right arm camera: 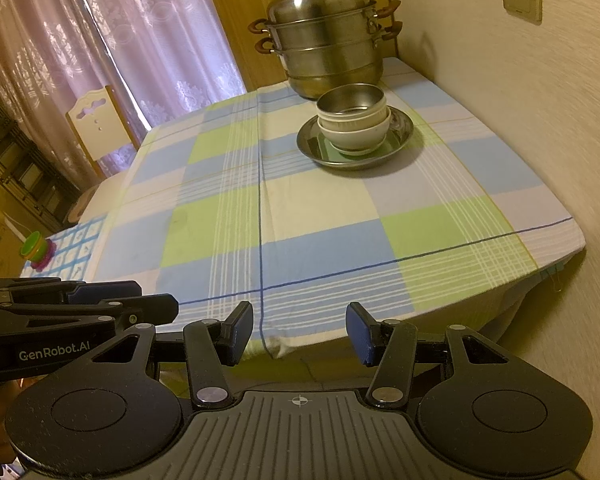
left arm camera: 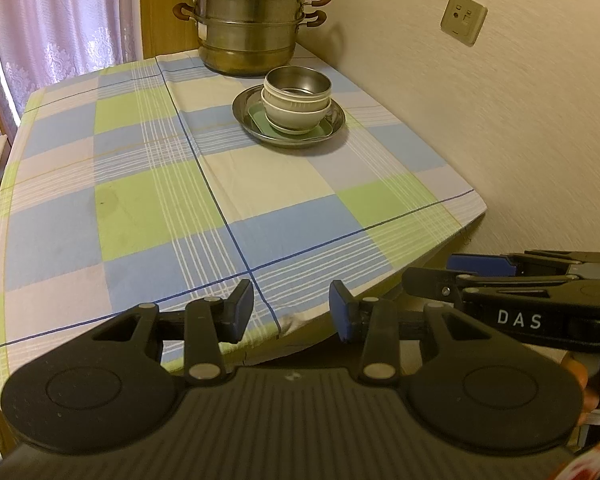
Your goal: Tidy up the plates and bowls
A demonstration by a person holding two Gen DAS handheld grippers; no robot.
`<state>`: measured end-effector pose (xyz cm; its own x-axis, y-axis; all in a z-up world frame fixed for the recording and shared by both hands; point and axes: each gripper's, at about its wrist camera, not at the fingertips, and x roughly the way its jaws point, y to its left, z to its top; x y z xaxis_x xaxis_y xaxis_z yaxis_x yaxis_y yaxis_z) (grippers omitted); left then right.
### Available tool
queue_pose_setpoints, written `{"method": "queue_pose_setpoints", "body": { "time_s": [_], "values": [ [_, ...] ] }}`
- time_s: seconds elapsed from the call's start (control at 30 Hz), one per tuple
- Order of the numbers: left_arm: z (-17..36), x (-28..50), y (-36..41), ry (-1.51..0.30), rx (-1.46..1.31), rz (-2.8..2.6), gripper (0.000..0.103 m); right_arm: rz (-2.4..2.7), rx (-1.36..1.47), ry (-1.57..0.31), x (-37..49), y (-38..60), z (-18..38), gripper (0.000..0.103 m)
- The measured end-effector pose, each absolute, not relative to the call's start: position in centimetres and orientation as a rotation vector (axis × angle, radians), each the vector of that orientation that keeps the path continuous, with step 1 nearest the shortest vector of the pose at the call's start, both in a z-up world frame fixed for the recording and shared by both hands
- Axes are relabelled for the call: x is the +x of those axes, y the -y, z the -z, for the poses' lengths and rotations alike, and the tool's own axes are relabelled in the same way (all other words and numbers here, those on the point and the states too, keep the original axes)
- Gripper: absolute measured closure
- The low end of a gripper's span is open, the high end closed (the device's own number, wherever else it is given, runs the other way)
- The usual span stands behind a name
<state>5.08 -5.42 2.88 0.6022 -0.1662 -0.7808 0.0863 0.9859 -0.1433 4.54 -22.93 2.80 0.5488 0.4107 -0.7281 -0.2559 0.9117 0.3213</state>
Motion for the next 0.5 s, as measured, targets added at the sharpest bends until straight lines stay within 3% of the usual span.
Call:
{"method": "queue_pose_setpoints", "body": {
  "time_s": [0.5],
  "values": [
    [-2.81, 5.26, 5.45, -0.915, -0.095, 0.149, 0.065, -0.396, 0.185, -0.909, 4.69, 22.92, -2.83, 0.051]
  ]
}}
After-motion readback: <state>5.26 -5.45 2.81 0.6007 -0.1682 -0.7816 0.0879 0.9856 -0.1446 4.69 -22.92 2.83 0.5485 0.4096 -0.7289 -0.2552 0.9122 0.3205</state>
